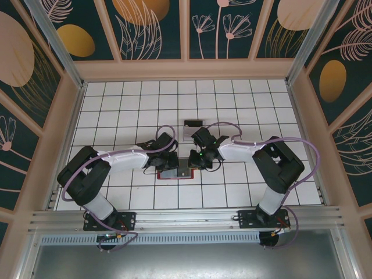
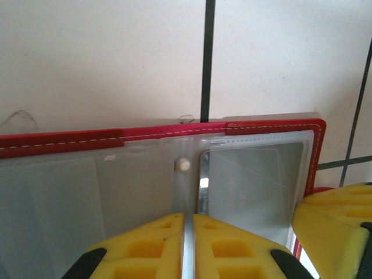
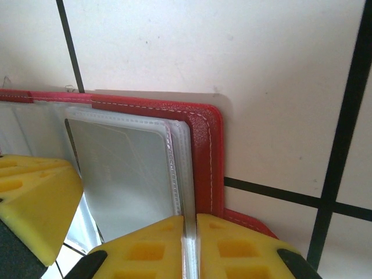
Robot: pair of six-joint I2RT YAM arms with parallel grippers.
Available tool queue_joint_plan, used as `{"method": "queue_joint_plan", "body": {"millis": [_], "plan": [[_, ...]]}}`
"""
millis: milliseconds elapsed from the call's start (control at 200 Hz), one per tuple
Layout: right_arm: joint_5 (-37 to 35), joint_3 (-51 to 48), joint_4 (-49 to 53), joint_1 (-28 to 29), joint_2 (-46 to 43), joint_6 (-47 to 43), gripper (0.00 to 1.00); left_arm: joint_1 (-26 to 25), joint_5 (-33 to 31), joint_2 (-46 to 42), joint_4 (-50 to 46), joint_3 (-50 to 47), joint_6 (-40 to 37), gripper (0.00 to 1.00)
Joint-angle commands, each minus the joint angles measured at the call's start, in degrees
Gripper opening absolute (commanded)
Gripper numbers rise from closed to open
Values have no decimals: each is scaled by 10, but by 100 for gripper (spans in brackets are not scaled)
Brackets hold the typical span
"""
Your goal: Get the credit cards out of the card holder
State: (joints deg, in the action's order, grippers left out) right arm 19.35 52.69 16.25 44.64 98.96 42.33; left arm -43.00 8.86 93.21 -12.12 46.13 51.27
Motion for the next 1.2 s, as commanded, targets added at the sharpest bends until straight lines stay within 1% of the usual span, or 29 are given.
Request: {"method": "queue_joint_plan", "body": {"millis": [0, 195, 385, 575, 671, 791, 1071, 1196], "plan": [[-23, -2, 12, 6, 24, -7, 14, 4, -20, -8, -28, 6, -12, 14], [-24, 0, 15, 6, 20, -7, 14, 4, 41, 6, 14, 0, -17, 19], [-24, 7, 21, 6, 22, -9, 14, 4, 48, 21, 13, 1, -25, 19], [-26, 11, 26, 6, 23, -11, 14, 4, 21, 24, -12, -1, -30, 17], [-26, 9, 26, 6, 20, -9, 14, 4, -10, 23, -34, -1, -33, 19], [-29, 9, 29, 6, 18, -9, 18, 4, -42, 19, -60, 0, -36, 19], [-30, 8, 29, 6, 20, -8, 20, 4, -76, -8, -97, 11, -42, 17], [-29, 8, 28, 6, 20, -8, 20, 4, -66, -25, -84, 14, -40, 17]]}}
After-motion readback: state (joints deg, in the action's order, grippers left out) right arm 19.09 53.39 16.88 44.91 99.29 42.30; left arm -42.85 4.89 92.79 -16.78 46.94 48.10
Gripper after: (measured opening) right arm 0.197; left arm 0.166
